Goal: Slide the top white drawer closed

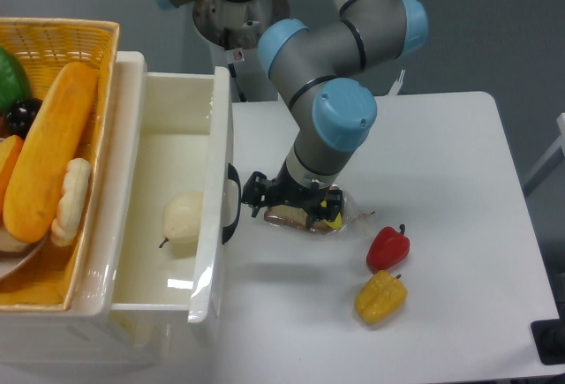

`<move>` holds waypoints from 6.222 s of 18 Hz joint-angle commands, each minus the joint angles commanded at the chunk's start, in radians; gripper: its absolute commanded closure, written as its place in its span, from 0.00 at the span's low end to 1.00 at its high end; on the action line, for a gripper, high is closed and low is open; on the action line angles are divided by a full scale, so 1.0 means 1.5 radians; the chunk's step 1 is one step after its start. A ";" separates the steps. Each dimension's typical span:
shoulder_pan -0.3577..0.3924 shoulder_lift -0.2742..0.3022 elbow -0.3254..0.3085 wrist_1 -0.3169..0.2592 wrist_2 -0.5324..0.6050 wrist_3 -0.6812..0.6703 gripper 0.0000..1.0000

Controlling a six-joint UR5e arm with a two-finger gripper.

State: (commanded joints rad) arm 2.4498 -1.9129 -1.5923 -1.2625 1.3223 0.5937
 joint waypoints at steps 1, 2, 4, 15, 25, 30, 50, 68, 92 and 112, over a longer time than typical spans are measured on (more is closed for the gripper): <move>-0.005 -0.001 0.001 0.000 0.000 0.000 0.00; -0.010 -0.001 0.001 0.000 0.001 0.000 0.00; -0.020 -0.001 0.001 0.001 0.003 0.002 0.00; -0.060 -0.003 0.005 0.005 0.003 0.005 0.00; -0.076 -0.006 0.013 0.005 0.003 0.006 0.00; -0.076 -0.007 0.015 0.005 0.003 0.007 0.00; -0.087 -0.012 0.017 0.006 0.007 0.006 0.00; 0.065 0.002 0.053 0.007 0.220 0.194 0.00; 0.273 0.075 0.003 -0.041 0.304 0.280 0.00; 0.593 0.197 0.024 -0.155 0.263 0.622 0.00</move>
State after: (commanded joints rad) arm 3.3393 -1.6169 -1.5570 -1.4955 1.7166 1.5260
